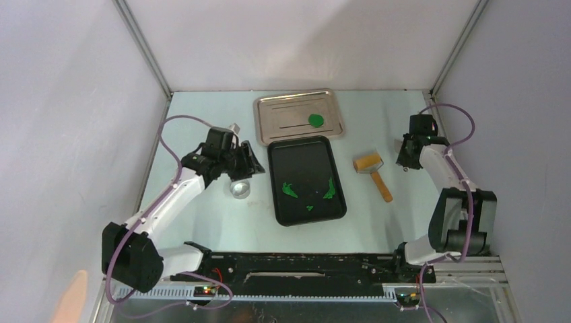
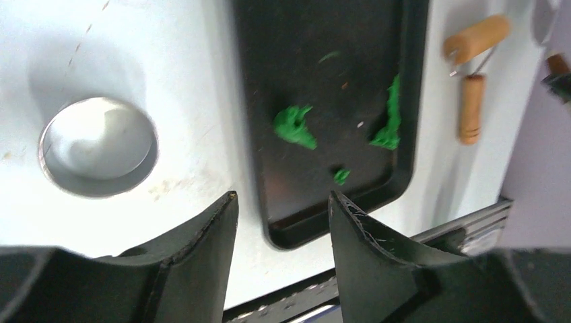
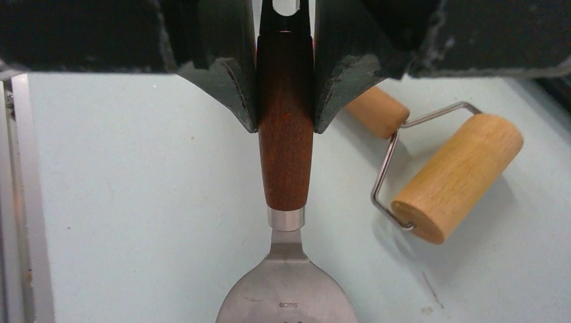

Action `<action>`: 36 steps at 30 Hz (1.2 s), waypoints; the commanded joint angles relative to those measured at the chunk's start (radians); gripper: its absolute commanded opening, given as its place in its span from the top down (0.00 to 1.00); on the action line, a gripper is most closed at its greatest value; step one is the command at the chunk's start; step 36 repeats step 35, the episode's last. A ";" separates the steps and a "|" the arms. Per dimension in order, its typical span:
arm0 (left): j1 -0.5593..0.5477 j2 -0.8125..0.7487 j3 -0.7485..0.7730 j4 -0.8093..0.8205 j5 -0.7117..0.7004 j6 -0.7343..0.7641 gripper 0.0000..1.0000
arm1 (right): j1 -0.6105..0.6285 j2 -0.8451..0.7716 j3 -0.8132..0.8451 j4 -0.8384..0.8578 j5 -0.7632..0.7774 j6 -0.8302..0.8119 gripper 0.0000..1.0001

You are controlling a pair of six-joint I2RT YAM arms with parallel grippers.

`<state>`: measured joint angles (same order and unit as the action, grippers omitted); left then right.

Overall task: Roll out the dumpling wrappers from the dough
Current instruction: Place the spatula at the center of the board, then reset both arms

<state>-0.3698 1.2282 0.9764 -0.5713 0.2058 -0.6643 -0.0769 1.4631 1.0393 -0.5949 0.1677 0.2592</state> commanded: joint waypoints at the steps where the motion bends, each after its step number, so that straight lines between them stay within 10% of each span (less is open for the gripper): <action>1: -0.004 -0.070 -0.053 -0.033 -0.042 0.061 0.44 | -0.034 0.048 0.013 0.131 -0.025 0.003 0.95; 3: -0.004 -0.087 -0.061 -0.047 -0.043 0.065 0.43 | -0.038 0.054 0.014 0.132 -0.035 0.007 0.68; 5: -0.005 -0.108 -0.052 -0.079 -0.062 0.070 0.41 | -0.038 0.025 0.014 0.122 -0.041 0.011 0.10; 6: -0.005 -0.119 -0.044 -0.100 -0.069 0.073 0.40 | -0.037 0.006 0.014 0.113 -0.036 0.011 0.02; 20: -0.002 -0.396 0.231 -0.331 -0.310 0.154 0.26 | 0.072 -0.414 0.306 -0.309 0.039 0.041 0.01; 36: 0.000 -0.630 0.074 -0.311 -0.389 0.100 0.17 | 0.073 -0.610 0.123 -0.333 0.104 0.024 0.00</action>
